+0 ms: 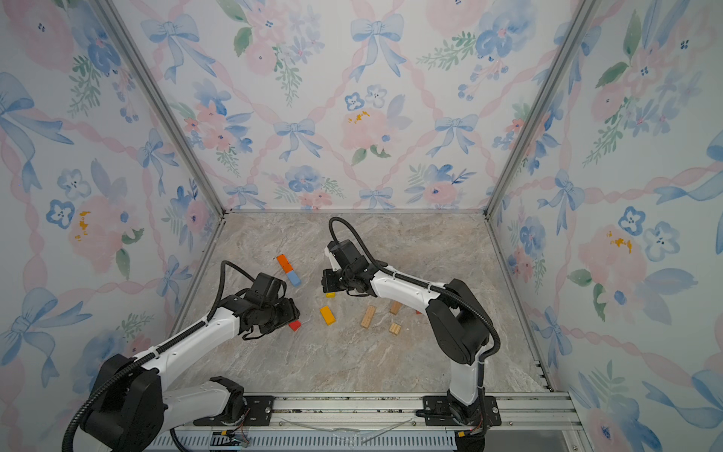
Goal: Assemble the letter v with building blocks
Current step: Pick up the building block from the center of the board.
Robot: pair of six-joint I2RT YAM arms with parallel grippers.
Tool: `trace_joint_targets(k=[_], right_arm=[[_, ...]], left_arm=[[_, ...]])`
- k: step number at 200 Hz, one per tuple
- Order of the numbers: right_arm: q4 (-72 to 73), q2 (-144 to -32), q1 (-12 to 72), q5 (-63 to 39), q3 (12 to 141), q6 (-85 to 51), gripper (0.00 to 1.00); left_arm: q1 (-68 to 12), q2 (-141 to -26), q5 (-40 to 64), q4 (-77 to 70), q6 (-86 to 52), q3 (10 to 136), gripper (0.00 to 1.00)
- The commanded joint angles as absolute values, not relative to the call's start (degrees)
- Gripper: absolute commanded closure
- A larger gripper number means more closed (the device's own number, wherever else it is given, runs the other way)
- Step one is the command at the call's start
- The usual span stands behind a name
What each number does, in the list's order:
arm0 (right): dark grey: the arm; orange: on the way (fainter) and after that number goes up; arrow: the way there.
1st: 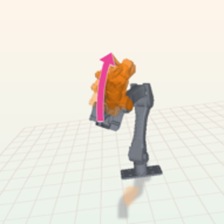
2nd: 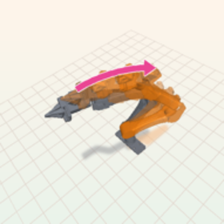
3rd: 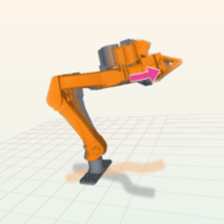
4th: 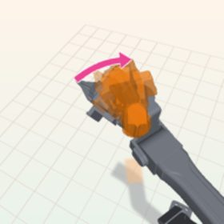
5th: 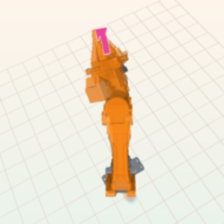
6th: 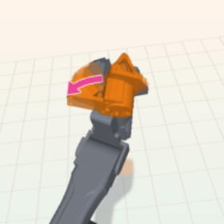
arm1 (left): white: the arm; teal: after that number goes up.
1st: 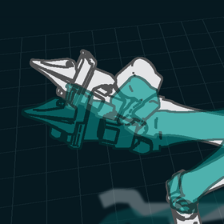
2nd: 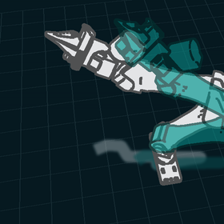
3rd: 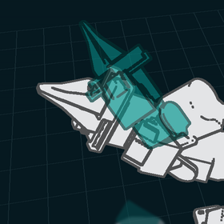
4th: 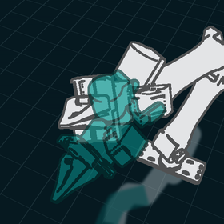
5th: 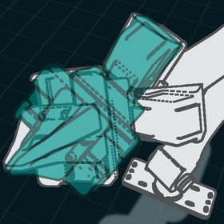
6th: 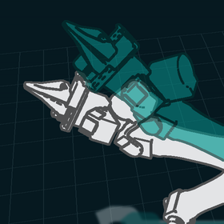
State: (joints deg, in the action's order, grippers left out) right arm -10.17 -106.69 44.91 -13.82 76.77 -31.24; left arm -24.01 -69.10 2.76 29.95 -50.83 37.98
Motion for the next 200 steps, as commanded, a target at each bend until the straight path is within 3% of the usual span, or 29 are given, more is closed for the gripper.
trace_joint_targets(k=[1, 69, 200], right_arm=[[-8.2, -102.5, 43.8, -13.3, 74.9, -30.3, 0.98], [-4.7, -99.6, 42.3, -13.8, 68.4, -31.4, 0.98], [-2.7, -99.6, 40.1, -15.6, 65.3, -31.8, 0.98]], left_arm=[[-26.0, -70.4, 0.7, 31.6, -55.6, 37.2, 0.32], [-29.8, -77.0, -1.9, 32.1, -62.0, 38.5, 0.3], [-29.8, -82.4, -6.4, 32.0, -69.1, 43.6, 0.32]])
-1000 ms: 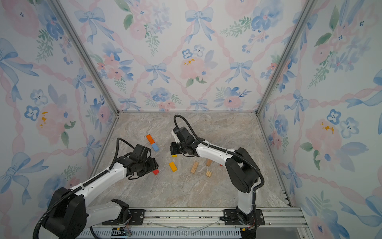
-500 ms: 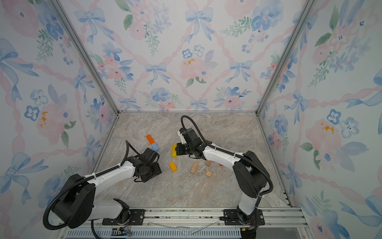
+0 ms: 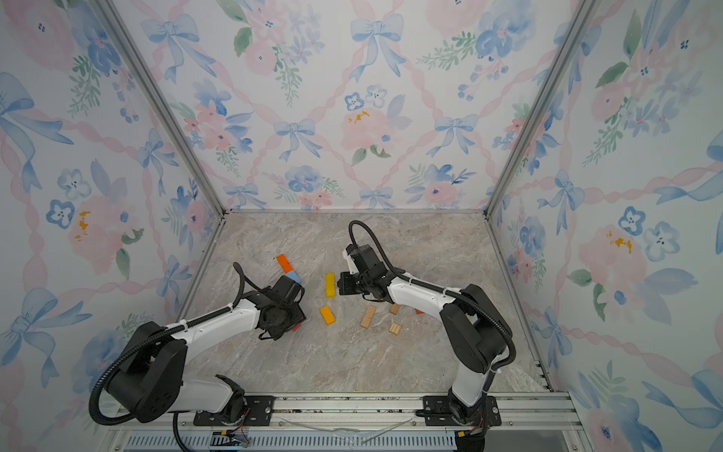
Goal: Assemble the letter v with building blocks
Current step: Pick up the building block from the center of the board.
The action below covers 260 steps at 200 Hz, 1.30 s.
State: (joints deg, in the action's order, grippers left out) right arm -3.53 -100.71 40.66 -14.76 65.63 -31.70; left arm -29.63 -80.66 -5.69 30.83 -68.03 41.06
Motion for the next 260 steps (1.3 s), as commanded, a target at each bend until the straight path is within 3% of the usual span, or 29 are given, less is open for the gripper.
trace_joint_targets(k=[1, 93, 144, 211, 260], right_arm=[[-2.7, -99.6, 40.0, -15.7, 65.3, -31.8, 0.98], [-2.7, -100.0, 39.7, -16.3, 64.8, -31.8, 0.98], [-2.6, -100.5, 39.6, -16.4, 64.8, -31.9, 0.99], [-2.6, -101.2, 39.6, -16.6, 64.8, -32.1, 0.99], [-2.0, -100.6, 39.3, -16.1, 64.4, -32.3, 0.99]], left_arm=[[-29.8, -82.4, -6.3, 32.1, -69.1, 43.6, 0.32], [-29.8, -84.6, -4.3, 32.7, -67.0, 43.1, 0.51], [-29.8, -86.3, -5.2, 34.0, -65.2, 43.3, 0.56], [-29.8, -87.0, -5.8, 34.3, -64.4, 44.8, 0.74], [-29.3, -87.9, -8.6, 34.3, -64.4, 51.1, 0.78]])
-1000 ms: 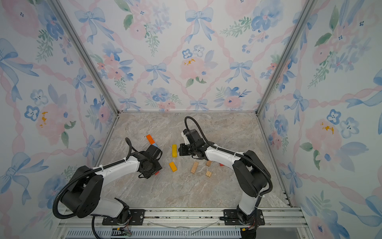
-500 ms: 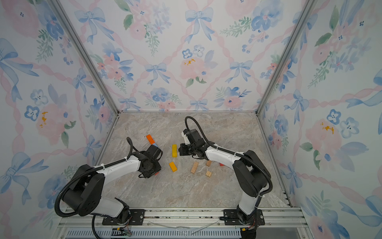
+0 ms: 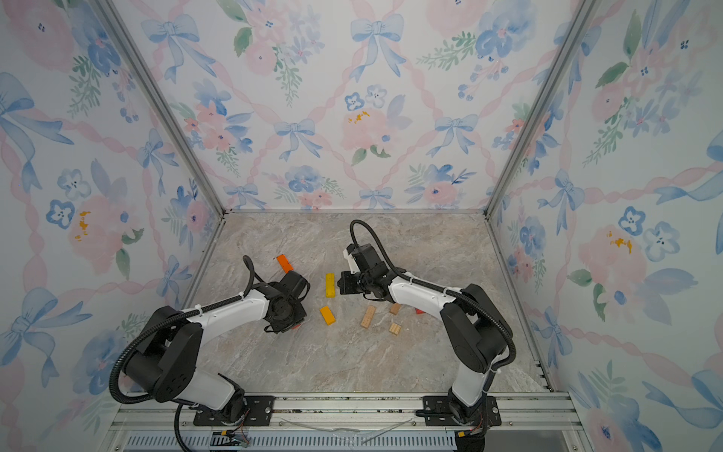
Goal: Assemble the letter v with building blocks
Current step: Pick up the building block from the center of the board, then assemble the building block at the center of the board.
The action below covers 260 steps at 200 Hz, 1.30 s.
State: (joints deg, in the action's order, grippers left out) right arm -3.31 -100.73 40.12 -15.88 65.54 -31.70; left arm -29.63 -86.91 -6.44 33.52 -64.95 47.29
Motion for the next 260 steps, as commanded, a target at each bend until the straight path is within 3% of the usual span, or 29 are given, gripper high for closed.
trace_joint_targets(k=[1, 178, 260], right_arm=[[-1.9, -100.5, 39.3, -16.1, 64.4, -32.3, 0.99], [1.5, -99.8, 35.7, -17.7, 60.8, -34.4, 0.99], [1.6, -100.1, 35.1, -18.1, 60.9, -34.5, 0.99]], left_arm=[[-29.3, -88.0, -8.6, 34.3, -64.4, 51.2, 0.78], [-23.8, -104.7, -8.0, 34.3, -60.4, 67.7, 0.78], [-23.1, -106.5, -10.3, 34.3, -62.4, 67.9, 0.76]])
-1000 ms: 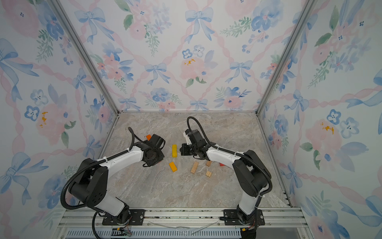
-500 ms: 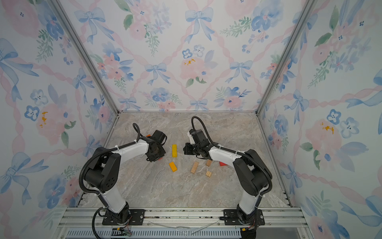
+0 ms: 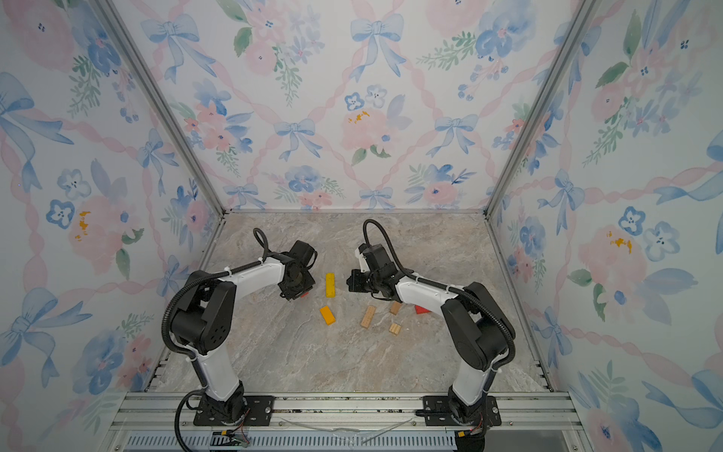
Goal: Assemble the letter v with building blocks
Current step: Assemble the building block at the center of the board.
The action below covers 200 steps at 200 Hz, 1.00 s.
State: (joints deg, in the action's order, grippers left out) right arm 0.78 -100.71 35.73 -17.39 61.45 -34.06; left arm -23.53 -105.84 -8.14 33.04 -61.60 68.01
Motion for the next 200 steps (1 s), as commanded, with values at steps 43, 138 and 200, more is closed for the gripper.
trace_joint_targets(k=[43, 138, 200], right_arm=[[0.6, -100.4, 34.9, -18.3, 61.1, -34.2, 0.99], [0.8, -100.0, 34.9, -18.4, 61.1, -34.5, 0.99], [1.0, -99.6, 35.9, -20.1, 62.8, -35.4, 0.99]], left_arm=[[-22.8, -107.1, -10.5, 34.3, -62.9, 68.2, 0.69], [-22.9, -106.0, -9.8, 34.3, -63.7, 69.3, 0.44], [-23.4, -97.5, -13.3, 34.2, -63.9, 68.2, 0.35]])
